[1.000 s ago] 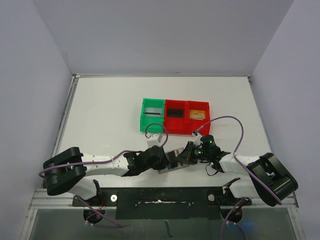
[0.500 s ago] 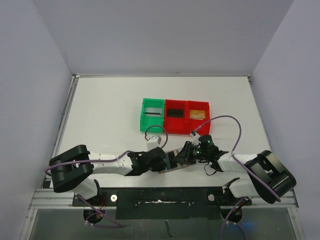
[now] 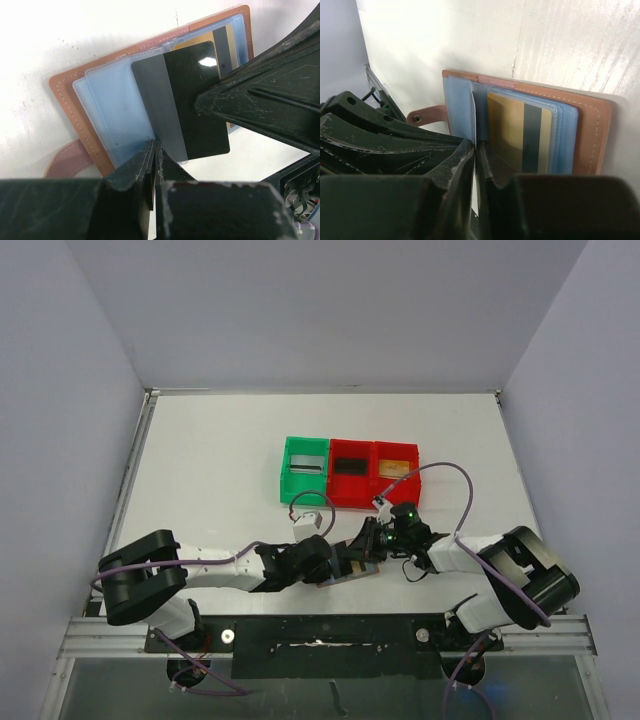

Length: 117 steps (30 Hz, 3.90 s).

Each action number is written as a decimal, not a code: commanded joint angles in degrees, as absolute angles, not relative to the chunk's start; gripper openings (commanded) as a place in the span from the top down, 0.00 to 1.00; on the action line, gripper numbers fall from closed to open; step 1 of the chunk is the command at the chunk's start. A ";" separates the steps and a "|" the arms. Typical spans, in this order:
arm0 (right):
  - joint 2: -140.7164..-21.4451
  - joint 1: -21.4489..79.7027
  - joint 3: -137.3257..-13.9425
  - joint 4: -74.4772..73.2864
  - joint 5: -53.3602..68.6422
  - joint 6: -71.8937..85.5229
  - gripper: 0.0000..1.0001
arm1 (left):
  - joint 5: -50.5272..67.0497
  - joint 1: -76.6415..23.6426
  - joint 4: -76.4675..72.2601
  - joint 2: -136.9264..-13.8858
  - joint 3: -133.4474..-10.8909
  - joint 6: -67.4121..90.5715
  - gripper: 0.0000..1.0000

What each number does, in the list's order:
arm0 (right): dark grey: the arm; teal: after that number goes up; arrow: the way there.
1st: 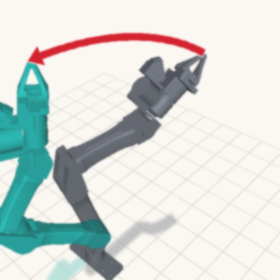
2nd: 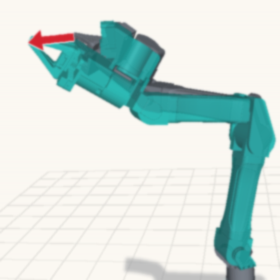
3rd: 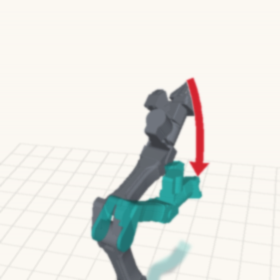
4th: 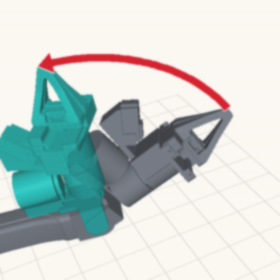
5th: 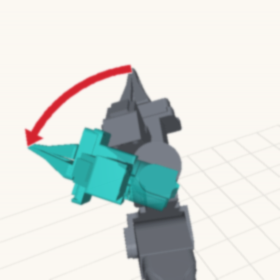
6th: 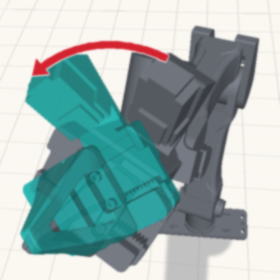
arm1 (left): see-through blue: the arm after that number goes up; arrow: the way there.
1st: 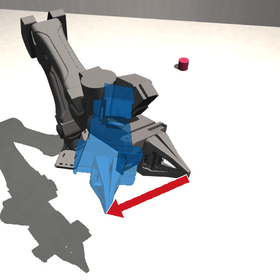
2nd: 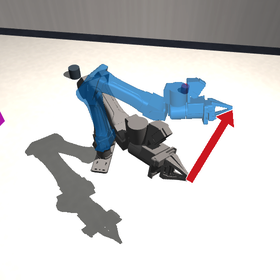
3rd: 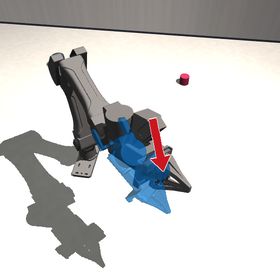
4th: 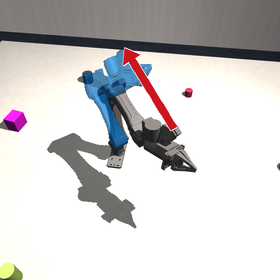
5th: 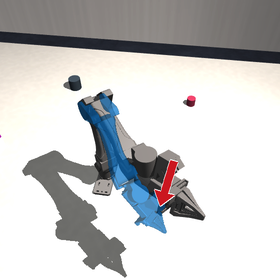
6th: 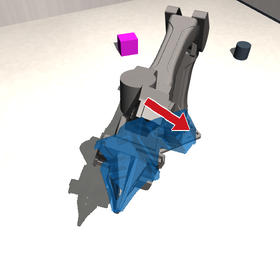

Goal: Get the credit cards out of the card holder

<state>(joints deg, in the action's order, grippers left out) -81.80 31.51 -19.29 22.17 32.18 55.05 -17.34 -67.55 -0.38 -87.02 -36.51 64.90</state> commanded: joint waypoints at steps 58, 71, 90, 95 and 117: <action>-82.53 31.25 -58.44 -4.63 9.94 -33.14 1.00 | -2.38 -39.23 22.33 -44.83 -33.14 47.19 0.29; -91.67 31.46 -63.16 -6.63 8.90 -45.92 1.00 | -0.63 -38.91 24.01 -43.14 -33.22 47.35 0.27; -103.40 31.27 -65.80 -0.36 1.61 -59.36 0.98 | -0.89 -38.81 25.09 -41.22 -32.43 48.51 0.25; -106.03 31.19 -67.04 1.53 0.11 -61.55 0.95 | -1.16 -38.77 26.17 -40.42 -32.67 48.59 0.25; -109.36 29.79 -67.84 1.51 0.12 -59.91 0.69 | -1.64 -38.74 27.87 -38.65 -32.61 49.38 0.25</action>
